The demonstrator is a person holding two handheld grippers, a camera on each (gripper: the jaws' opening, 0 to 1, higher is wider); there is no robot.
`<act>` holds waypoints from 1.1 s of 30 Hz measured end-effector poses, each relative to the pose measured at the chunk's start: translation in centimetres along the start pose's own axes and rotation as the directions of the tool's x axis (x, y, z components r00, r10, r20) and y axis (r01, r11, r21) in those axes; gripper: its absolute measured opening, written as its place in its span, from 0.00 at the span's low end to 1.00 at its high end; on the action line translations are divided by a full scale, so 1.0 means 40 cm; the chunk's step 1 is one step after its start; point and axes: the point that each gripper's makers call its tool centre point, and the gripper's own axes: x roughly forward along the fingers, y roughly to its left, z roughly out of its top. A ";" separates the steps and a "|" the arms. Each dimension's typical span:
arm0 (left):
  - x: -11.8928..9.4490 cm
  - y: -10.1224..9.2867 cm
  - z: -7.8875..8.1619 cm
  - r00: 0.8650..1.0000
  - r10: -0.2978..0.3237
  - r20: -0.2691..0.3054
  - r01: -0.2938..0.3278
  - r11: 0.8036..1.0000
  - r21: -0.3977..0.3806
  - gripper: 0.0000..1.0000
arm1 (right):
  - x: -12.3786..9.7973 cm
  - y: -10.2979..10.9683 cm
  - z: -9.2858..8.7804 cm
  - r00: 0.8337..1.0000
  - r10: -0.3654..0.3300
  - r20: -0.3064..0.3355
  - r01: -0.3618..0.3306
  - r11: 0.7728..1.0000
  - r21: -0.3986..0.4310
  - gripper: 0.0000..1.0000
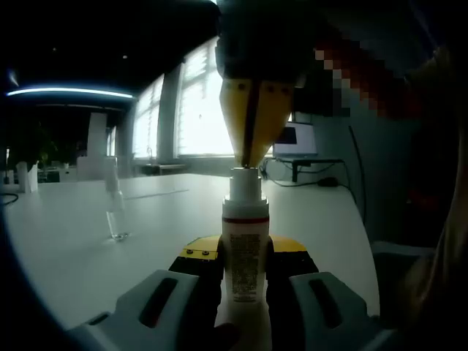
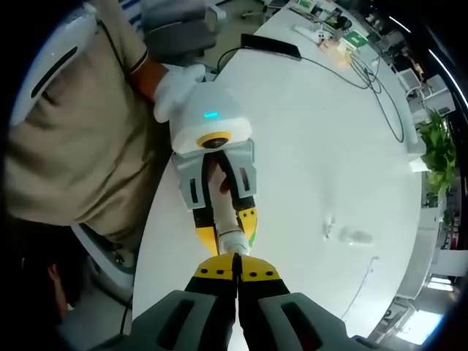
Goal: Clamp pump bottle remove cover press pump head put on cover
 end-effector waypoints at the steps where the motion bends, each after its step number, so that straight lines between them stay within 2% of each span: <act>1: 0.000 0.000 0.000 1.000 0.000 0.000 0.000 1.000 0.000 0.13 | 0.000 0.000 0.000 1.000 -0.001 0.002 0.001 1.000 0.001 0.00; 15: 0.000 0.001 0.000 1.000 0.001 0.000 -0.001 1.000 0.002 0.13 | -0.005 -0.002 0.001 0.999 -0.009 0.032 0.009 1.000 0.008 0.00; 20: 0.000 0.001 0.000 1.000 0.001 -0.001 -0.001 1.000 0.002 0.13 | -0.016 -0.001 0.002 0.998 -0.035 0.043 0.034 0.999 0.004 0.00; 26: 0.000 0.003 0.000 1.000 0.003 -0.001 -0.003 1.000 0.004 0.13 | -0.017 -0.003 0.003 0.997 -0.061 0.042 0.060 0.998 0.013 0.00; 33: 0.000 0.004 0.000 1.000 0.002 -0.001 -0.002 1.000 0.004 0.13 | -0.017 -0.004 0.002 0.998 -0.055 0.035 0.055 0.998 0.010 0.00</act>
